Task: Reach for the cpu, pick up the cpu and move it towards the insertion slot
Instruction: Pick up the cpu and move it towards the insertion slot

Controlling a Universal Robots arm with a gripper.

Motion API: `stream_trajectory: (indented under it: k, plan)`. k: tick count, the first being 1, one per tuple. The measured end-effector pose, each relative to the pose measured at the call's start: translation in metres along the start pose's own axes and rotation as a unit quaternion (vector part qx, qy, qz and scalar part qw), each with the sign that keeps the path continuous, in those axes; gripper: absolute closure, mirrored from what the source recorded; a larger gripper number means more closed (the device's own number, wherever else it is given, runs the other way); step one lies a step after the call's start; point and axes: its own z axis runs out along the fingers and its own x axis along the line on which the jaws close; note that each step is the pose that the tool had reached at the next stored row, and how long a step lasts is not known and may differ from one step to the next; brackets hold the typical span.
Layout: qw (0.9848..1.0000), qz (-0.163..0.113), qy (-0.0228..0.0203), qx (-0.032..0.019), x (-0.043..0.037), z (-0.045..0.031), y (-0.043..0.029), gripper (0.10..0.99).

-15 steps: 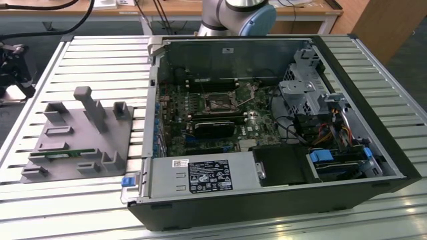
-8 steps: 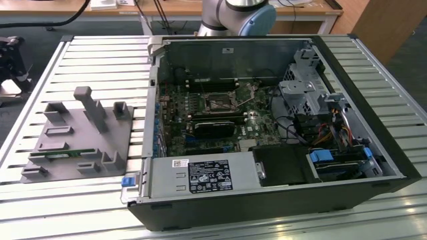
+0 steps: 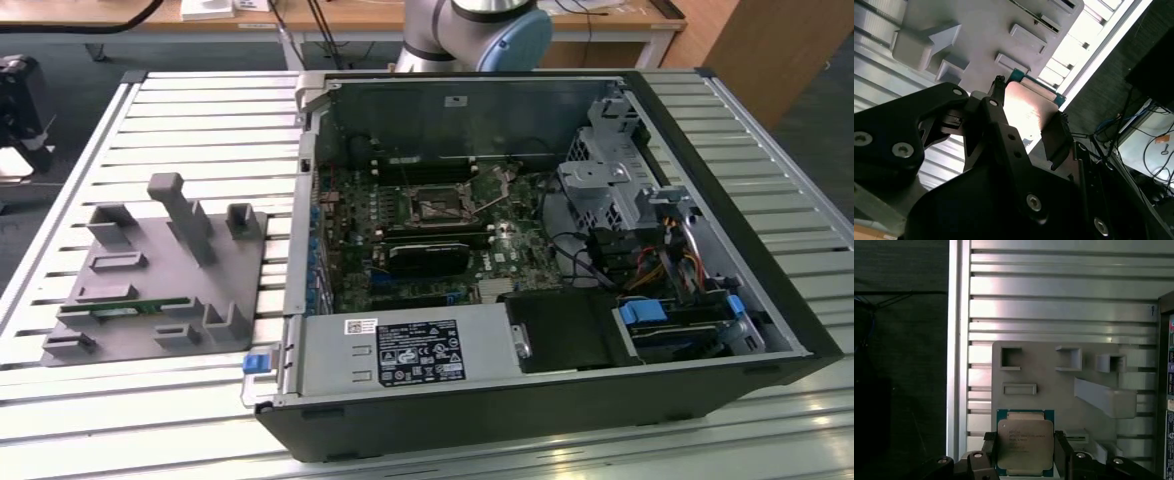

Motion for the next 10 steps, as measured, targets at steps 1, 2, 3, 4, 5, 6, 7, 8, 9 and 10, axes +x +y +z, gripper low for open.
stream_trajectory:
  k: [1,2,3,4,5,6,7,8,9,10]
  plan:
    - [1.0000,0.000,0.0000,0.0002,0.0000,-0.0017,0.0002,0.545]
    - [1.0000,0.000,0.0000,0.0005,0.0000,-0.0034,0.0004,0.545]
    - [1.0000,0.000,0.0000,0.0009,0.0000,-0.0053,0.0007,0.545]
    - [1.0000,0.000,0.0000,0.0012,0.0000,-0.0070,0.0008,0.545]
    - [1.0000,0.000,0.0000,0.0014,0.0000,-0.0089,0.0011,0.545]
    - [1.0000,0.000,0.0000,0.0019,0.0000,-0.0108,0.0015,0.545]
    - [1.0000,0.000,0.0000,0.0028,0.0000,-0.0129,0.0018,0.545]
    - [1.0000,0.000,-0.0001,0.0036,0.0000,-0.0149,0.0020,0.545]
    - [1.0000,0.000,0.0000,0.0044,0.0000,-0.0172,0.0022,0.545]
    - [1.0000,0.000,0.0000,0.0051,0.0000,-0.0199,0.0024,0.545]
